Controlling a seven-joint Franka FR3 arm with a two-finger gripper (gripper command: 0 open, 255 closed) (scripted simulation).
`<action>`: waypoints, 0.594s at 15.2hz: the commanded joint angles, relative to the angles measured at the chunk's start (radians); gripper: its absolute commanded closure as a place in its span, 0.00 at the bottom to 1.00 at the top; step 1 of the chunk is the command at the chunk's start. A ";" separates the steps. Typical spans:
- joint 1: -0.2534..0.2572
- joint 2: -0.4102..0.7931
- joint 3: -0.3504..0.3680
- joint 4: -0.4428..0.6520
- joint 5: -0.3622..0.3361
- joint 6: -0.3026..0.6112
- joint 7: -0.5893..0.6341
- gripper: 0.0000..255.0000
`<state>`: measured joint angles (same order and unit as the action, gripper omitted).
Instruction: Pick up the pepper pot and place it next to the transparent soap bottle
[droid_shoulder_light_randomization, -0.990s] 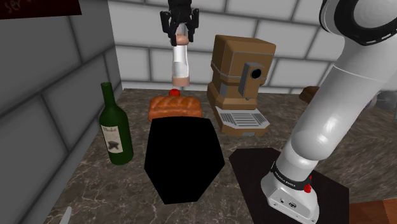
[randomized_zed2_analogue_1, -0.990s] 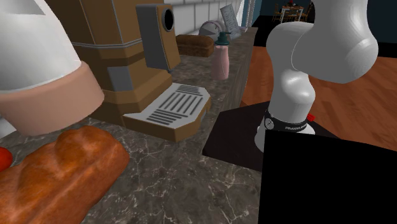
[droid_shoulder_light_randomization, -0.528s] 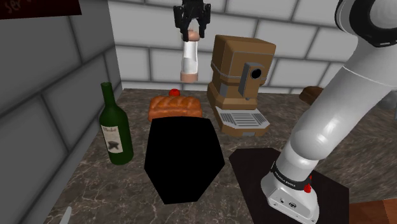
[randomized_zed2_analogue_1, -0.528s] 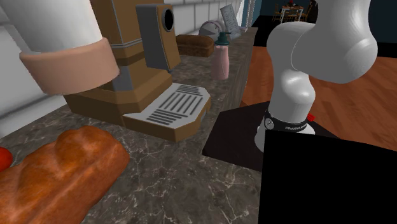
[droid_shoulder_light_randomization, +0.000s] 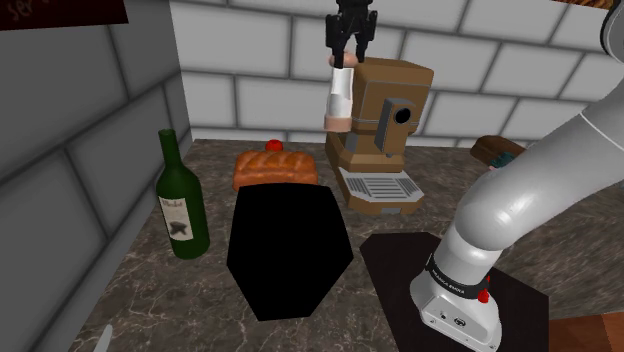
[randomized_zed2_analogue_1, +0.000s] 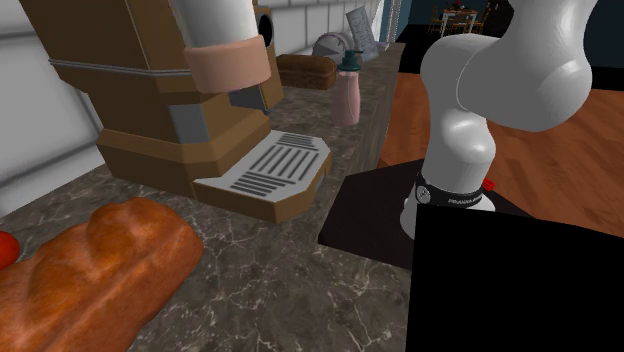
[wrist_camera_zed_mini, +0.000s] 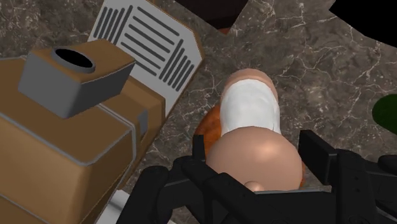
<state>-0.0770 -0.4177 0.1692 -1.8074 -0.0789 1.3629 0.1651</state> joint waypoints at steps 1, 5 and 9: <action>-0.008 -0.056 -0.034 -0.053 -0.007 0.002 -0.044 1.00; -0.023 -0.159 -0.100 -0.138 -0.033 -0.007 -0.128 1.00; -0.038 -0.250 -0.168 -0.204 -0.073 -0.022 -0.211 1.00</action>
<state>-0.1112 -0.6430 0.0184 -1.9870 -0.1415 1.3385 -0.0250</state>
